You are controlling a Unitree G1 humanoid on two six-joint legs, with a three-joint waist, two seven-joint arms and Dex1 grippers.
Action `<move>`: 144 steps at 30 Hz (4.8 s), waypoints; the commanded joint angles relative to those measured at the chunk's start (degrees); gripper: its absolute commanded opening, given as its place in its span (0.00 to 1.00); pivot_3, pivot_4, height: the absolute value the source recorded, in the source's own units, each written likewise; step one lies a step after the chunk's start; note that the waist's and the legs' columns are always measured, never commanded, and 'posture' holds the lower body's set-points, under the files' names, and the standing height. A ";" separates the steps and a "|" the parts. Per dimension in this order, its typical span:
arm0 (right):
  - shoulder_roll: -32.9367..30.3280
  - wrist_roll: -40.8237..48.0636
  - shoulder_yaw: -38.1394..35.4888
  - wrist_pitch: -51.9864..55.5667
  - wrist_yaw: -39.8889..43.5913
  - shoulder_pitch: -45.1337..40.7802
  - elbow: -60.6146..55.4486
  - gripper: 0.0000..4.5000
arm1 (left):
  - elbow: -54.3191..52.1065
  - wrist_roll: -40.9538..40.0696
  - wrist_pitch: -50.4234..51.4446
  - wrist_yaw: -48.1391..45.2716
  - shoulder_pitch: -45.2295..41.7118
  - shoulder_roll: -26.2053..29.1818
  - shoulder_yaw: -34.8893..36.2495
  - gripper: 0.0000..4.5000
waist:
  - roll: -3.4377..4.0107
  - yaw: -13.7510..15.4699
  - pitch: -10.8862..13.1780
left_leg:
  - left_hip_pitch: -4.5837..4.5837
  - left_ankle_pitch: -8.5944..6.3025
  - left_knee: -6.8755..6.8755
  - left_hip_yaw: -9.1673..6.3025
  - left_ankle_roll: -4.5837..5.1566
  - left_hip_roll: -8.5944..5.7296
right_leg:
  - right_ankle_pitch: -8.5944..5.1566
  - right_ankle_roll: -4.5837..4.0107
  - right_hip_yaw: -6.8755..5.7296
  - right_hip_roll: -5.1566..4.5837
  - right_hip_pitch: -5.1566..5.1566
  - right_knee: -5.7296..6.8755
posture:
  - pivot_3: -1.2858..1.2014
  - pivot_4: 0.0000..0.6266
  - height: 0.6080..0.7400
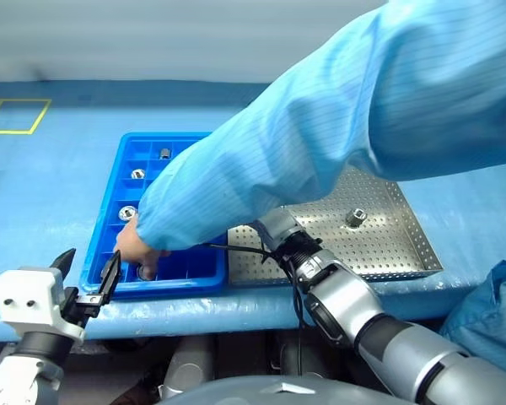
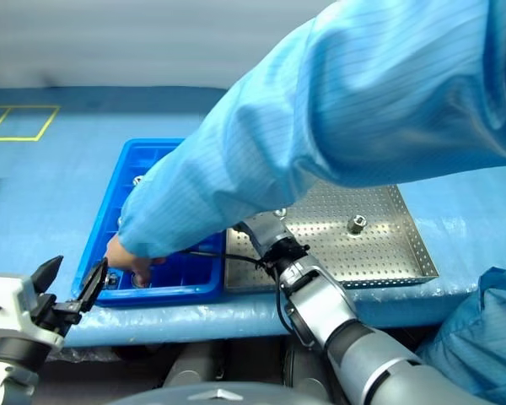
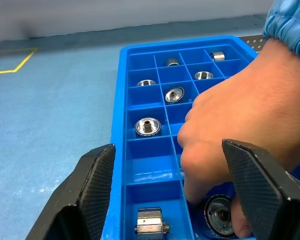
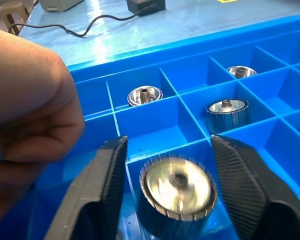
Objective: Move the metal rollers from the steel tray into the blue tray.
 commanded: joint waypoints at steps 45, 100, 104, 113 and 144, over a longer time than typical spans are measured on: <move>-24.30 0.21 -8.81 32.09 -18.48 37.93 -69.88 0.80 | 48.42 12.26 11.15 -13.18 -62.08 6.52 -33.68 0.83 | 0.25 -16.84 -0.02 | -0.08 0.13 0.13 -0.15 -0.19 -0.19 | 0.47 0.76 0.48 0.12 0.00 0.10 | 0.40 0.24 1.00; -28.58 9.50 -1.68 31.72 -4.21 34.70 -69.98 0.80 | 11.70 11.95 22.18 -7.23 -33.85 14.97 -8.35 0.41 | 0.09 -12.98 0.02 | 0.03 0.17 0.21 0.05 -0.01 -0.10 | 0.41 0.70 0.94 0.05 -0.07 0.08 | 0.49 0.24 1.00; -28.96 9.77 -1.89 31.84 -3.82 33.70 -69.72 0.80 | 11.01 13.33 23.34 -6.40 -30.79 15.38 -8.07 0.41 | 0.08 -10.41 0.02 | -0.04 0.13 0.19 0.07 0.04 -0.13 | 0.42 0.68 0.94 -0.07 -0.11 0.04 | 0.49 0.24 1.00; -28.99 9.34 -1.88 32.02 -4.89 32.69 -69.26 0.80 | 16.29 14.15 19.84 -6.48 -28.91 12.45 -7.90 0.41 | 0.06 -7.82 0.01 | -0.03 0.13 0.21 0.13 0.05 -0.15 | 0.37 0.55 0.82 -0.03 -0.10 0.06 | 0.49 0.24 1.00; -39.44 0.47 -13.70 45.26 -17.84 33.00 -68.29 0.80 | 25.61 11.84 5.47 -14.84 -43.12 1.48 -36.13 0.76 | -0.03 -12.05 -0.09 | 0.02 0.10 0.28 0.46 0.11 -0.25 | 0.45 0.68 1.09 0.09 -0.05 0.06 | 0.42 0.24 1.00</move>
